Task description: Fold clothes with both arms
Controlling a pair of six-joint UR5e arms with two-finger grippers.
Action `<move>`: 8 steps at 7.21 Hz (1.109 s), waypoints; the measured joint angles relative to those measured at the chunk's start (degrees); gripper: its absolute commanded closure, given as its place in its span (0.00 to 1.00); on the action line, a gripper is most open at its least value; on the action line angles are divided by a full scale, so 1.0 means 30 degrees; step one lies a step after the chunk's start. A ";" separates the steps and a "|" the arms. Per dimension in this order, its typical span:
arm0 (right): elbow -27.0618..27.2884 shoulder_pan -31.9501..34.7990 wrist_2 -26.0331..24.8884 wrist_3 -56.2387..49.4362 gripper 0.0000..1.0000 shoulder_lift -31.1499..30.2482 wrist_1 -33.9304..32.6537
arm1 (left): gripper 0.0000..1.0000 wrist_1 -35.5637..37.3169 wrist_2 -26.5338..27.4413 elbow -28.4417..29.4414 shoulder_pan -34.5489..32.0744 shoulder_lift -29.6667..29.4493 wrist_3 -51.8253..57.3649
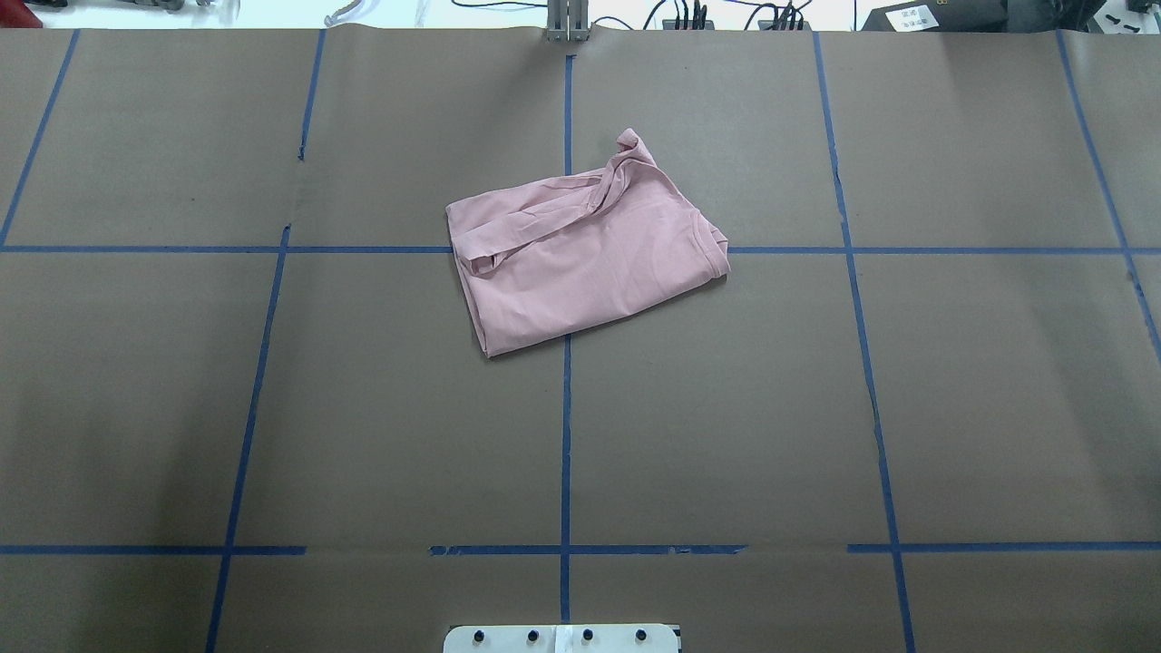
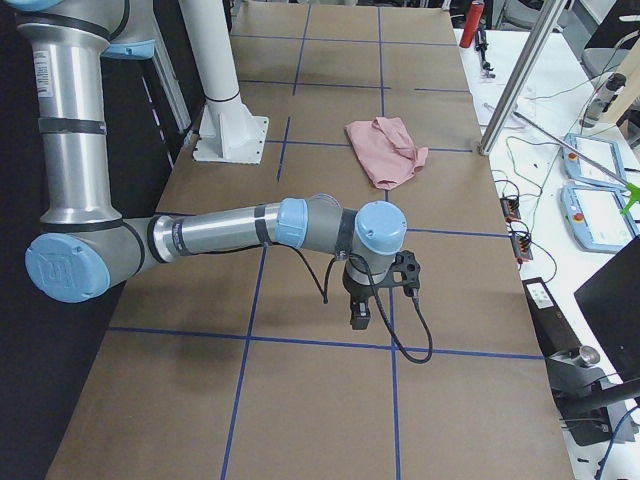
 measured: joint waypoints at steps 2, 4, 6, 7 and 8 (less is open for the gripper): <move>-0.0177 0.0028 -0.0033 0.0741 0.00 -0.0713 0.1190 | 0.00 -0.1503 -0.0218 0.0058 -0.0153 0.0315 0.0042; -0.0682 0.0034 0.0055 0.0862 0.00 -0.1078 0.1647 | 0.00 -0.2145 0.0937 0.0148 -0.0149 0.0511 0.0060; -0.0741 0.0036 0.0051 0.0871 0.00 -0.1204 0.1715 | 0.00 -0.2209 0.1960 0.0848 -0.0117 0.0449 0.0083; -0.0750 0.0036 0.0026 0.0864 0.00 -0.1207 0.1733 | 0.00 -0.2214 0.2082 0.1017 -0.0104 0.0460 0.0090; -0.0754 0.0036 -0.0008 0.0859 0.00 -0.1205 0.1747 | 0.00 -0.2223 0.2106 0.1192 -0.0097 0.0440 0.0092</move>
